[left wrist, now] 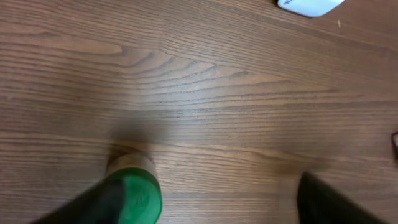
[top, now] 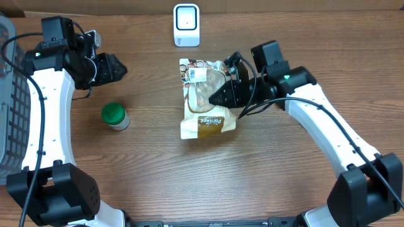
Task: Scan the item barcode
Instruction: 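Release with the left gripper and lift the bag toward the scanner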
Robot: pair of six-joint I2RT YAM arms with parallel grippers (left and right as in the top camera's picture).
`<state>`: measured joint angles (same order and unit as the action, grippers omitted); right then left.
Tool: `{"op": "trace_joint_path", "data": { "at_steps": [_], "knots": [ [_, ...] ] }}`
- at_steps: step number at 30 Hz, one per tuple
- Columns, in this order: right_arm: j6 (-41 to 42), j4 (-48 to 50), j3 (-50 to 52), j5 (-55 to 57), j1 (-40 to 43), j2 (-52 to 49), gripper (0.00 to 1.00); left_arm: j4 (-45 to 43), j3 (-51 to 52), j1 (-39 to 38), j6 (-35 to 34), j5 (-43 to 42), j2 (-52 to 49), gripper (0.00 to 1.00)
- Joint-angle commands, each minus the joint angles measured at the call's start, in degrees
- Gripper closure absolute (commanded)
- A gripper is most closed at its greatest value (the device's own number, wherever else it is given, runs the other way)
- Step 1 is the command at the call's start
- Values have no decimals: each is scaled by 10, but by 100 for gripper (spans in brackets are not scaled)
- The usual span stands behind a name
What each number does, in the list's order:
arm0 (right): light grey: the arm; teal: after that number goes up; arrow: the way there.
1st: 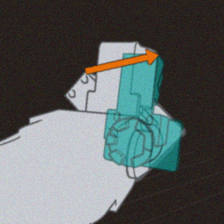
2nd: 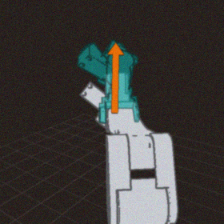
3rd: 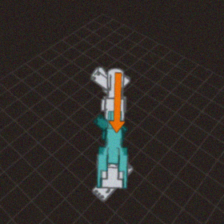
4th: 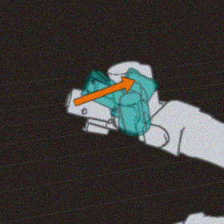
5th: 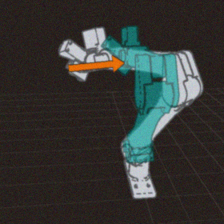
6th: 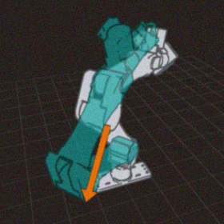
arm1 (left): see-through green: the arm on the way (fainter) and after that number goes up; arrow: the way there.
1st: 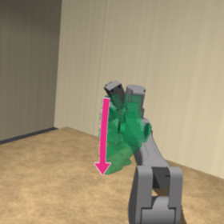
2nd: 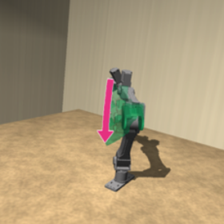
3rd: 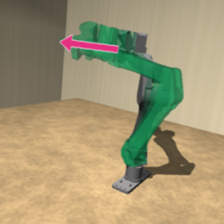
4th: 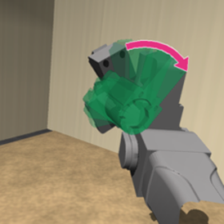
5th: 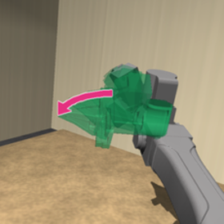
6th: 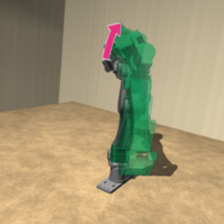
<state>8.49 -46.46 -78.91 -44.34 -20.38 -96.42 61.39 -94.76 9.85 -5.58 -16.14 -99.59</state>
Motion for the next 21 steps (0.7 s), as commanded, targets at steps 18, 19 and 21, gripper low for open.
{"op": "trace_joint_path", "data": {
  "at_steps": [18, 19, 21],
  "knots": [
    [-90, 167, -191, 785, -83, -12, 96, 1, -5, -1, 3, 2, -3, 0],
    [-126, 218, -191, 805, -89, -24, 96, 1, -5, -1, 3, 2, -3, 0],
    [-193, 285, -191, 809, -93, -45, 96, 1, -5, -1, 3, 2, -3, 0]
  ]
}}
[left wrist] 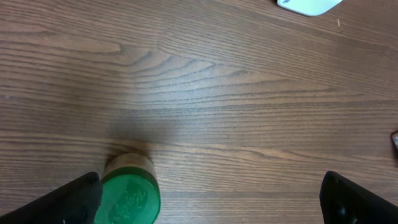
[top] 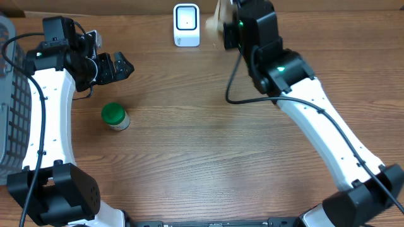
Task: Scan the item barcode
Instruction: 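Release with the left gripper and lift the bag toward the scanner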
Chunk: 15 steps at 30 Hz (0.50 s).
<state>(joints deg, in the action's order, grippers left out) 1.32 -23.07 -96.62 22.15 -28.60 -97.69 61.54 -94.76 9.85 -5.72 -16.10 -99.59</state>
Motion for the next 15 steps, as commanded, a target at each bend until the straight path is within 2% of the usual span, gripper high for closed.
{"op": "trace_joint_path", "data": {
  "at_steps": [1, 2, 3, 6, 8, 15],
  "knots": [
    [-165, 96, -14, 144, -11, -49, 96, 0, -5, -1, 4, 2, -3, 0],
    [-205, 133, -14, 144, -11, -64, 96, -1, -5, -1, 4, 2, -3, 0],
    [-282, 184, -14, 144, -13, -89, 96, -1, -5, -1, 4, 2, -3, 0],
    [-464, 252, -14, 144, -19, -142, 96, 0, -5, -1, 4, 2, -3, 0],
    [-551, 298, -14, 149, -26, -177, 96, -1, -5, -1, 4, 2, -3, 0],
    [-723, 500, -14, 162, -36, -314, 96, -1, -5, -1, 4, 2, -3, 0]
  ]
}}
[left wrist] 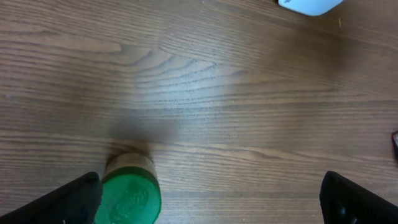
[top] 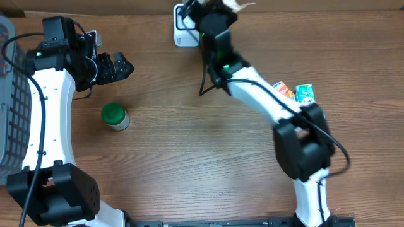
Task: Scan the item barcode
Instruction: 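Release with the left gripper and lift the bag toward the scanner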
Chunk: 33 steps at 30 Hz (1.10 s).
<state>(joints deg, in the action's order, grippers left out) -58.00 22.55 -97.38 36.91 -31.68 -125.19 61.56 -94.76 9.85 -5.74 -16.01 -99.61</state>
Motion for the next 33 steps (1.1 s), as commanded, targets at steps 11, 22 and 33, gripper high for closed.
{"op": "trace_joint_path", "data": {
  "at_steps": [11, 22, 33],
  "knots": [
    [-188, 134, -7, 31, -4, -134, 96, -1, -5, -1, 4, 1, -2, 0],
    [-129, 140, -8, 36, -5, -134, 96, -1, -5, -1, 4, 1, -2, 0],
    [-123, 191, -7, 101, -36, -113, 96, -1, -5, -1, 4, 1, -2, 0]
  ]
}}
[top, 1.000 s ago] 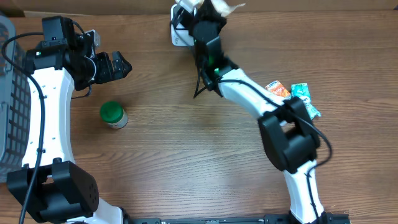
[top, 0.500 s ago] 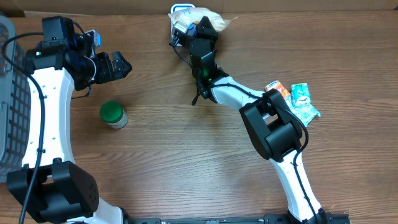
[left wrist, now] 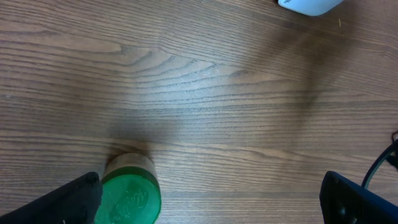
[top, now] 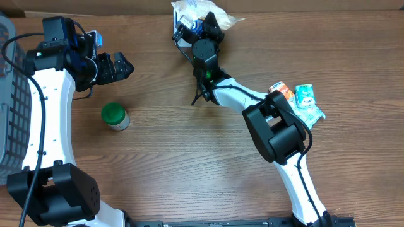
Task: Scan the item barcode
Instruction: 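Release with the left gripper and lift the bag toward the scanner, then carry the snack bag right and release it beside the packs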
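A clear snack bag [top: 211, 9] with a crumpled top is held up at the table's far edge, and my right gripper [top: 201, 25] is shut on it, high and close to the overhead camera. The white scanner [left wrist: 309, 5] shows at the top of the left wrist view; in the overhead view the bag and gripper cover most of it. My left gripper [top: 120, 66] is open above the table at the left. Its fingertips [left wrist: 74, 200] stand wide apart, the left one beside a green-lidded jar [left wrist: 127, 199].
The green-lidded jar [top: 115, 116] stands on the wood table at the left. Two small snack packets [top: 297, 96] lie at the right, next to the right arm. A grey basket [top: 9, 113] sits at the left edge.
My right arm has risen closer to the overhead camera, and the bag now covers the scanner. A shadow has fallen near the scanner in the left wrist view. The left arm has not moved.
My right gripper was on the snack bag lying mid-table, and the left fingers were closer together by the jar. Then the bag was off the table, held near the scanner, and the left fingers stood wider. Since then the bag has stayed up in front of the scanner.
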Robot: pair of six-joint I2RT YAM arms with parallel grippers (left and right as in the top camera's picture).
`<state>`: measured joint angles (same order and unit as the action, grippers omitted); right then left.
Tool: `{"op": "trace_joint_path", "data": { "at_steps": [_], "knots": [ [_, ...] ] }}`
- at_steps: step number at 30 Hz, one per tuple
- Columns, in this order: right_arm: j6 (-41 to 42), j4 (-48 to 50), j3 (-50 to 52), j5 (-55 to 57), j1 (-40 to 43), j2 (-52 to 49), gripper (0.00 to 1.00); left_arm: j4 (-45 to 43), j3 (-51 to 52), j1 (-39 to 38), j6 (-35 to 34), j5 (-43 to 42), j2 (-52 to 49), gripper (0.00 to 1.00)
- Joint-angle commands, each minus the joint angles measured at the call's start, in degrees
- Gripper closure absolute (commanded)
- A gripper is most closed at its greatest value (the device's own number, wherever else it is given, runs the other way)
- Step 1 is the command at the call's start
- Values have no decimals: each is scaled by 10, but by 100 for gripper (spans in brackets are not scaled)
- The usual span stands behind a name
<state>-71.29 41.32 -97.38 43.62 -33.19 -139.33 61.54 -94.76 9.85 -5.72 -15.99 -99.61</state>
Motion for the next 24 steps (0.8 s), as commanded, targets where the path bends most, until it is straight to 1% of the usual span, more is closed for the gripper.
{"op": "trace_joint_path", "data": {
  "at_steps": [1, 4, 9, 13, 15, 16, 17, 18, 19, 20, 23, 24],
  "knots": [
    [14, 0, -7, 40, -25, 36, 96, 0, -5, -1, 4, 1, -2, 0],
    [42, -37, -7, 46, -34, 66, 96, -1, -5, -1, 4, 1, -2, 0],
    [142, -202, -7, 41, -40, 169, 96, -1, -5, -1, 4, 1, -2, 0],
    [269, -363, -7, 37, -42, 260, 96, 0, -5, -1, 4, 1, -2, 0],
    [367, -477, -7, 18, -43, 308, 96, -1, -5, -1, 4, 1, -2, 0],
    [436, -553, -7, -10, -42, 338, 96, 0, -5, -1, 4, 1, -2, 0],
    [488, -608, -7, -42, -42, 358, 96, 0, -5, -1, 4, 1, -2, 0],
    [557, -686, -7, -99, -35, 388, 96, -1, -5, -1, 4, 1, -2, 0],
    [586, -716, -7, -128, -31, 399, 96, -1, -5, -1, 4, 1, -2, 0],
    [647, -784, -7, -200, -18, 424, 96, 0, -5, -1, 4, 1, -2, 1],
    [721, -894, -7, -348, 23, 455, 96, -1, -5, -1, 4, 1, -2, 0],
    [729, -922, -7, -391, 39, 460, 96, -1, -5, -1, 4, 1, -2, 0]
  ]
}}
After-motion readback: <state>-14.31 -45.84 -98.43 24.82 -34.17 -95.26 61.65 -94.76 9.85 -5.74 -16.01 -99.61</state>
